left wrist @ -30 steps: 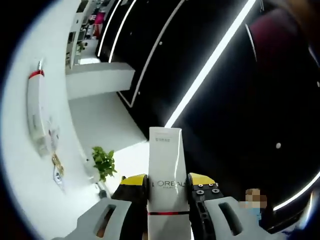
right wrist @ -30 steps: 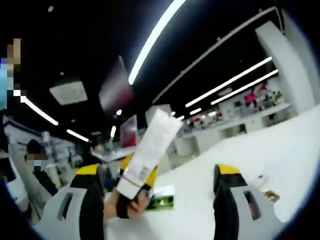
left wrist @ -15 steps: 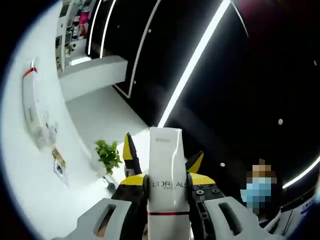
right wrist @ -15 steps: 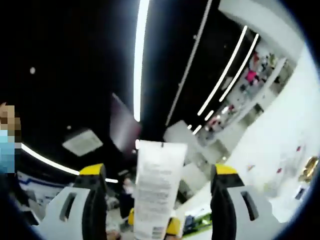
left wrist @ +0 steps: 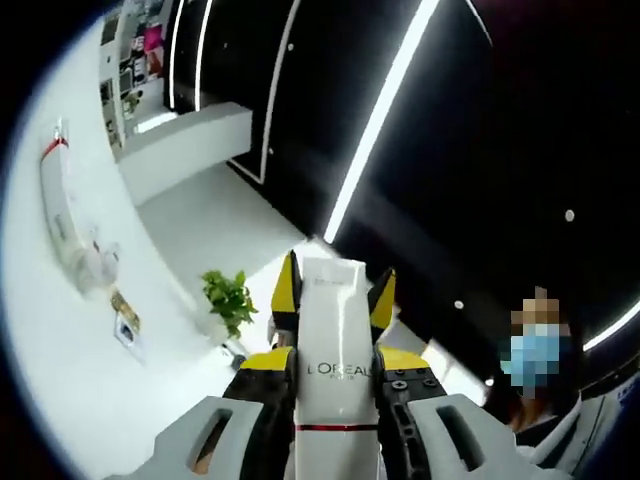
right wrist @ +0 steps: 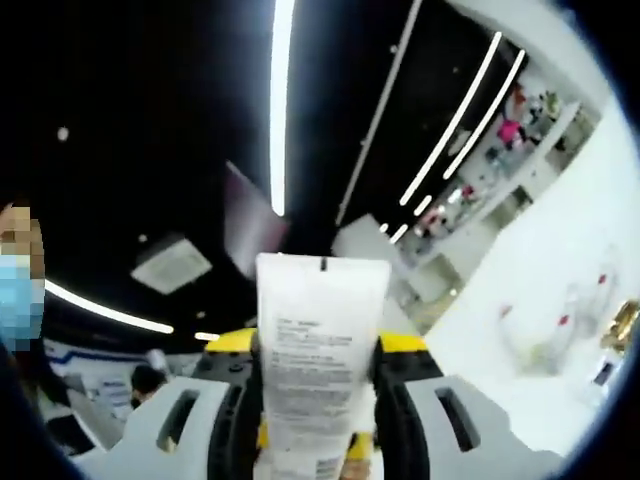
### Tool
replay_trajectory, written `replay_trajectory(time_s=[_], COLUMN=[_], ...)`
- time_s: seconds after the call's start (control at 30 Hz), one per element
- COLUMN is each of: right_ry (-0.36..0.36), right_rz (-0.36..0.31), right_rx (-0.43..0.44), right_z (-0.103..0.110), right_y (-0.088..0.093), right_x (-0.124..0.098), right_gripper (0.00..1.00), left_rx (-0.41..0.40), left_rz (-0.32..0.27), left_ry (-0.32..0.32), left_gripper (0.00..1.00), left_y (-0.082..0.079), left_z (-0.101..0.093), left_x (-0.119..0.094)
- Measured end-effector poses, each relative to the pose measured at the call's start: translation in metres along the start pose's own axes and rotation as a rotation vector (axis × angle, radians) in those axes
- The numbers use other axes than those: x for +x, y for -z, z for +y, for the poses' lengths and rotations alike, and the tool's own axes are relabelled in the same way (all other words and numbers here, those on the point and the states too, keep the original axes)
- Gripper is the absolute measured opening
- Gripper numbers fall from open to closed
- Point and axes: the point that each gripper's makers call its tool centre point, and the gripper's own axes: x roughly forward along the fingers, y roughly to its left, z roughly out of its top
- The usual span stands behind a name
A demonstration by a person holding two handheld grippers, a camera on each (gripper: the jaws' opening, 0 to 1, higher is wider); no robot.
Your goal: Arrange the skincare products in the storage area until every visible bottle or jar stands upright without overlapping.
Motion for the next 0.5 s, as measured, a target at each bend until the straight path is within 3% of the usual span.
replay_trajectory(time_s=[0.1, 0.17, 0.33, 0.4, 0.47, 0.5], right_ry=[-0.017, -0.011, 0.044, 0.064, 0.074, 0.076], right_rz=[0.004, 0.005, 0.044, 0.046, 0.036, 0.034], right_rx=[0.006, -0.011, -0.128, -0.155, -0.144, -0.143], right_z=[0.002, 0.001, -0.003, -0.005, -0.009, -0.01], right_y=[0.001, 0.001, 0.004, 0.004, 0.002, 0.001], right_x=[0.001, 0.0, -0.002, -0.005, -0.01, -0.011], right_gripper=[0.4, 0.4, 0.39, 0.39, 0.38, 0.38], left_rx=[0.018, 0.079, 0.119, 0.171, 0.193, 0.194], left_rz=[-0.011, -0.051, -0.067, -0.137, -0.177, -0.191], left_ry=[-0.01, -0.027, -0.065, -0.125, -0.174, -0.189], left_gripper=[0.31, 0.31, 0.28, 0.4, 0.59, 0.64], left_y=[-0.002, -0.009, -0.016, -0.03, -0.038, -0.042], left_z=[0.002, 0.005, 0.01, 0.017, 0.021, 0.023], left_x=[0.0, -0.001, -0.007, -0.013, -0.019, -0.023])
